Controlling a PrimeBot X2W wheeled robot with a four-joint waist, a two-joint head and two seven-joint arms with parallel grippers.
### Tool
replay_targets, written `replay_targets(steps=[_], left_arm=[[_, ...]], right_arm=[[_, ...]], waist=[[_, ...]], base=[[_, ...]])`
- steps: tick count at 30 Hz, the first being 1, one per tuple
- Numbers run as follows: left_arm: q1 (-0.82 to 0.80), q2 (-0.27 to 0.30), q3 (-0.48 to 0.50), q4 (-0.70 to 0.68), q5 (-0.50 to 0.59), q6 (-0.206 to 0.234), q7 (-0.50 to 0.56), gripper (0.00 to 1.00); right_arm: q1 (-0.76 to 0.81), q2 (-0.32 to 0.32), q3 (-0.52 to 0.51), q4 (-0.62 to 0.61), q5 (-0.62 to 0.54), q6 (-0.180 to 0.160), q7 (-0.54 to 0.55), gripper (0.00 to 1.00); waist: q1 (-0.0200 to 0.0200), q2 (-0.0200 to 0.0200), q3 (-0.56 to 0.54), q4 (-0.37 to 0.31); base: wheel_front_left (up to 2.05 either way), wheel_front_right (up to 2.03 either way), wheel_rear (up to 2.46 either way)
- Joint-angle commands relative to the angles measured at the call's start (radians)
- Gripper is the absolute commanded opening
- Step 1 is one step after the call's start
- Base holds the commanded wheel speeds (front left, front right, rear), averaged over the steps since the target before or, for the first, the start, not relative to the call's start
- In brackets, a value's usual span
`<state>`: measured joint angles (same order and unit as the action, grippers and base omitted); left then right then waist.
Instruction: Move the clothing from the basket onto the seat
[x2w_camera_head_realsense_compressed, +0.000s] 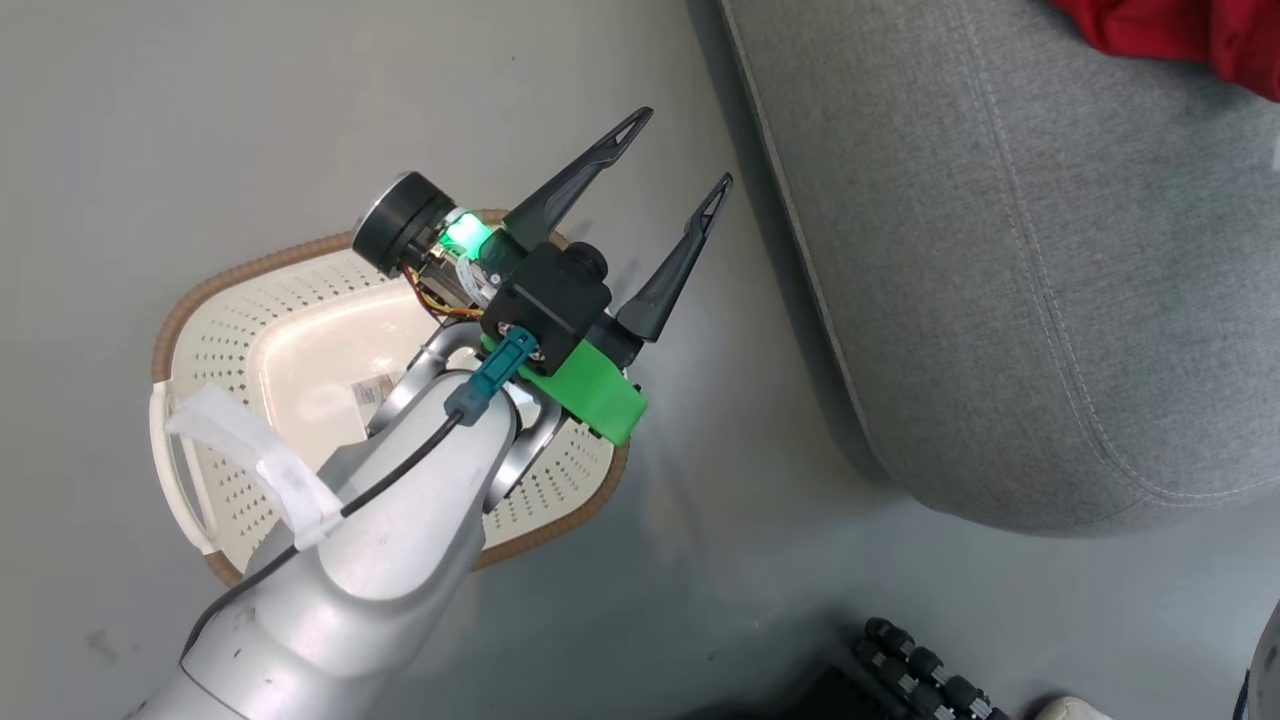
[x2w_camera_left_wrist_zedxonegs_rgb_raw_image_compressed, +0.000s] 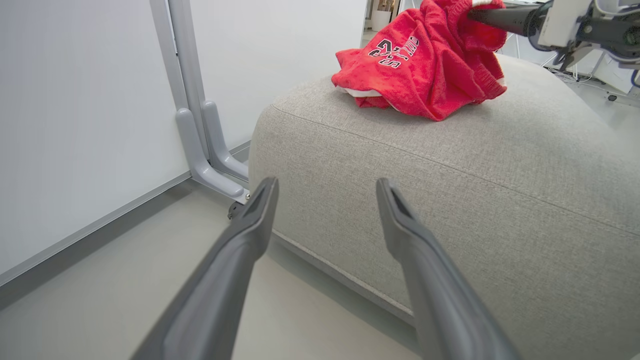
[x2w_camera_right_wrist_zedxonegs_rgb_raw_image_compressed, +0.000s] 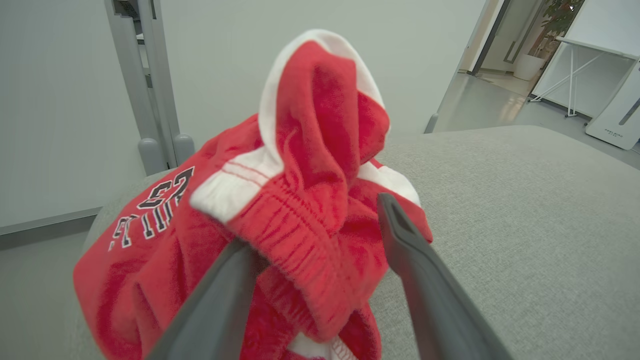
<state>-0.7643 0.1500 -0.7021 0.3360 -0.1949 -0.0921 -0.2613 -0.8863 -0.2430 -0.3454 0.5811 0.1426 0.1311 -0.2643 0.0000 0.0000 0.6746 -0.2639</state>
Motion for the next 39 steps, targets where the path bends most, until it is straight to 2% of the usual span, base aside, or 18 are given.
replay_targets(steps=[1, 12, 23, 39], left_arm=[[0.021, -0.002, 0.011, -0.001, -0.013, 0.008, -0.004, 1.00], [0.162, 0.004, 0.120, -0.051, -0.050, 0.044, -0.003, 1.00], [0.316, -0.007, 0.312, -0.097, -0.066, 0.073, -0.003, 1.00], [0.529, -0.042, 0.590, -0.145, -0.027, 0.056, -0.003, 1.00]], right_arm=[[0.043, 0.003, 0.006, -0.018, 0.002, -0.001, 0.000, 1.00], [0.284, 0.054, 0.092, -0.165, 0.018, -0.001, 0.000, 1.00], [0.436, 0.114, 0.177, -0.312, 0.051, -0.001, 0.000, 1.00], [0.534, 0.165, 0.301, -0.370, 0.035, -0.001, 0.000, 1.00]], waist=[[0.0000, 0.0000, -0.061, 0.000], [0.0000, 0.0000, -0.221, 0.026], [0.0000, 0.0000, -0.351, 0.126], [0.0000, 0.0000, -0.494, 0.234]], base=[[0.00, 0.00, 0.00], [0.00, 0.00, 0.00], [0.00, 0.00, 0.00], [0.00, 0.00, 0.00]])
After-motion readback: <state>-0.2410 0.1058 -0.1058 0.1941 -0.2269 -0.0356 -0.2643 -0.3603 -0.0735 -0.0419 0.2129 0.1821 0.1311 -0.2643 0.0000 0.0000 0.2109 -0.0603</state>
